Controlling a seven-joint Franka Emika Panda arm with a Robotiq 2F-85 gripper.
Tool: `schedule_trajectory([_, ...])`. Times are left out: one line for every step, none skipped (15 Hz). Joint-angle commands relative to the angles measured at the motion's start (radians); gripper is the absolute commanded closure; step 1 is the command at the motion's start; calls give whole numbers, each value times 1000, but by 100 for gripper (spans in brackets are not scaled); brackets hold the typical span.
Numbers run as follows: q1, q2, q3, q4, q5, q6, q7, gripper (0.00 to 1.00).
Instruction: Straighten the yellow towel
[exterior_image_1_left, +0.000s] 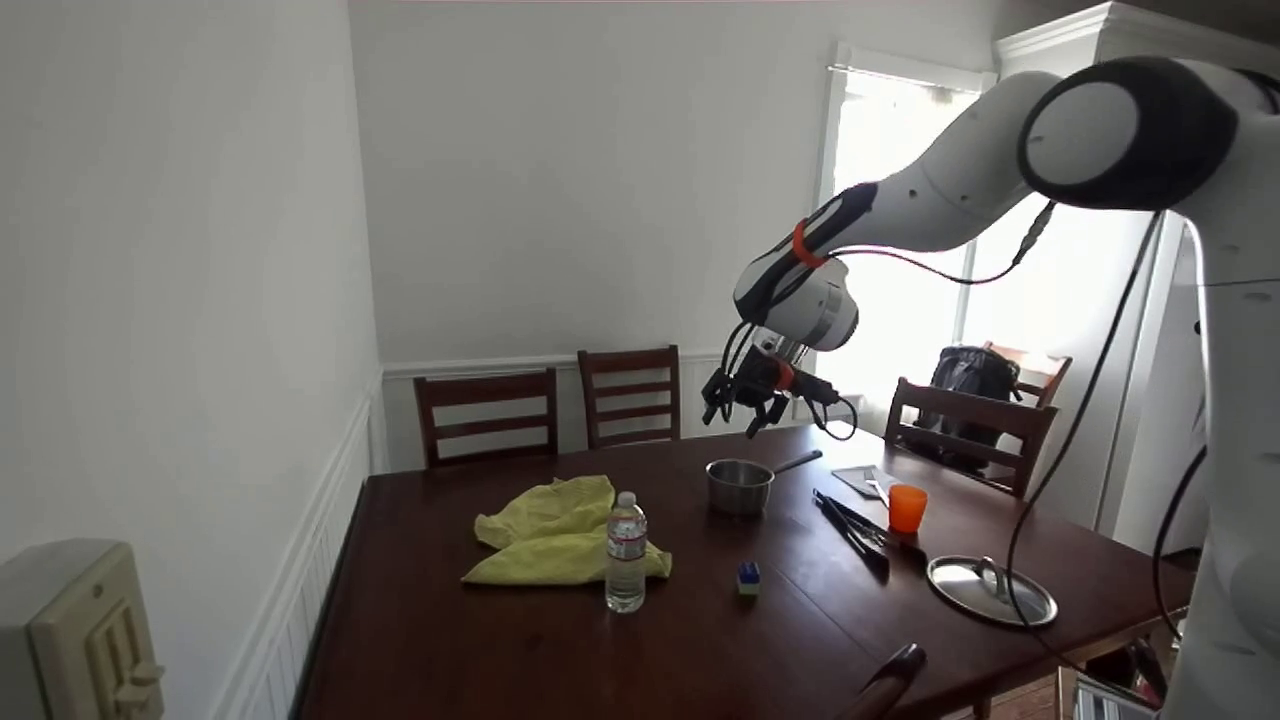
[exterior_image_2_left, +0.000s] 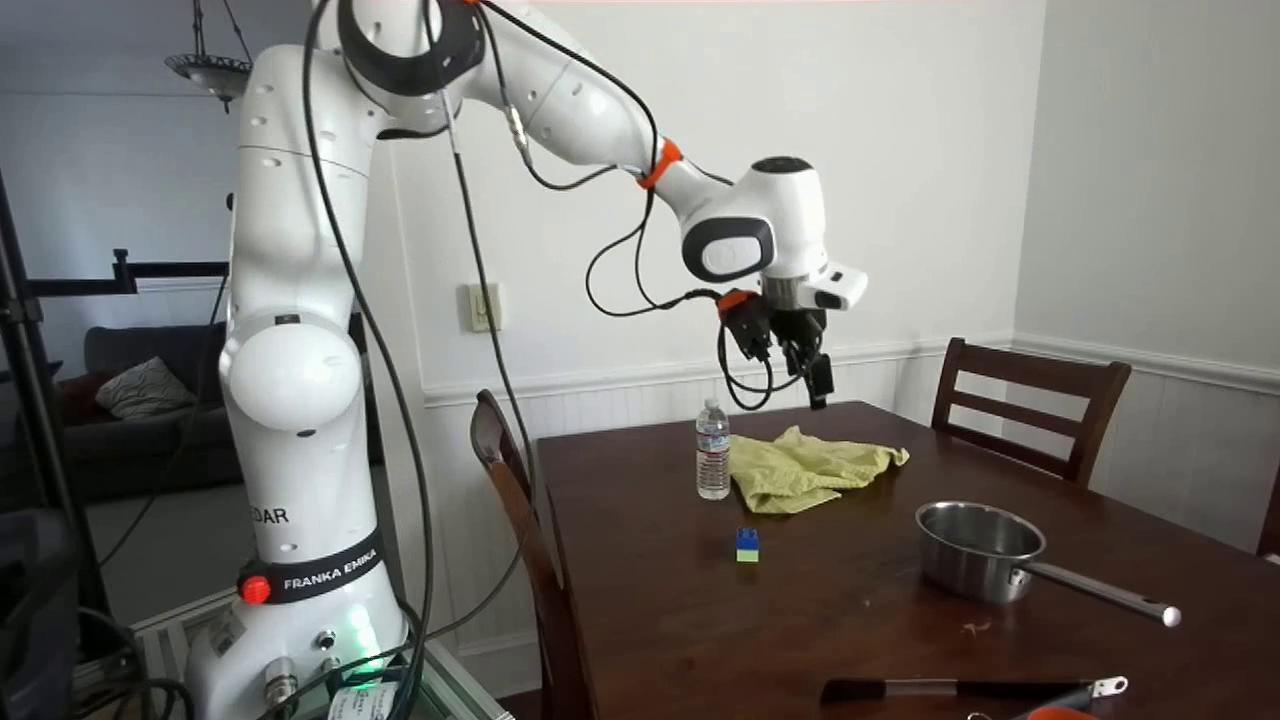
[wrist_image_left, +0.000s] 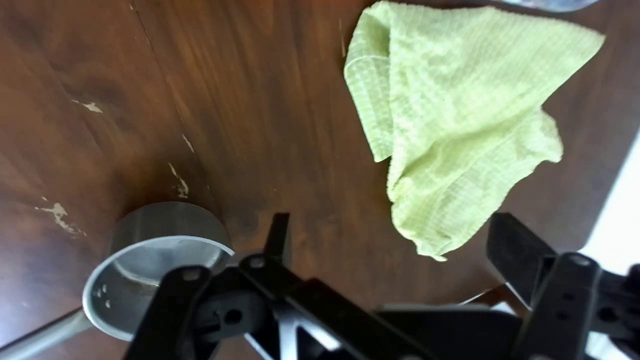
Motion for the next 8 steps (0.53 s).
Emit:
schedule_trajectory([-93, 199, 49, 144, 52, 45, 117, 0])
schedule_trajectory([-106, 206, 54, 156, 36, 32, 160, 0])
schedule_trajectory([-106, 148, 70, 79, 0, 47, 101, 0])
schedule_trajectory([-117, 179, 73, 103, 0, 47, 127, 0])
schedule_trajectory([-123, 195, 74, 120, -1, 47, 141, 0])
schedule_trajectory([-124, 201, 74, 130, -1, 47, 150, 0])
schedule_trajectory([-123, 202, 75, 135, 0, 47, 157, 0])
schedule_trajectory([-120, 199, 71, 128, 25, 44, 233, 0])
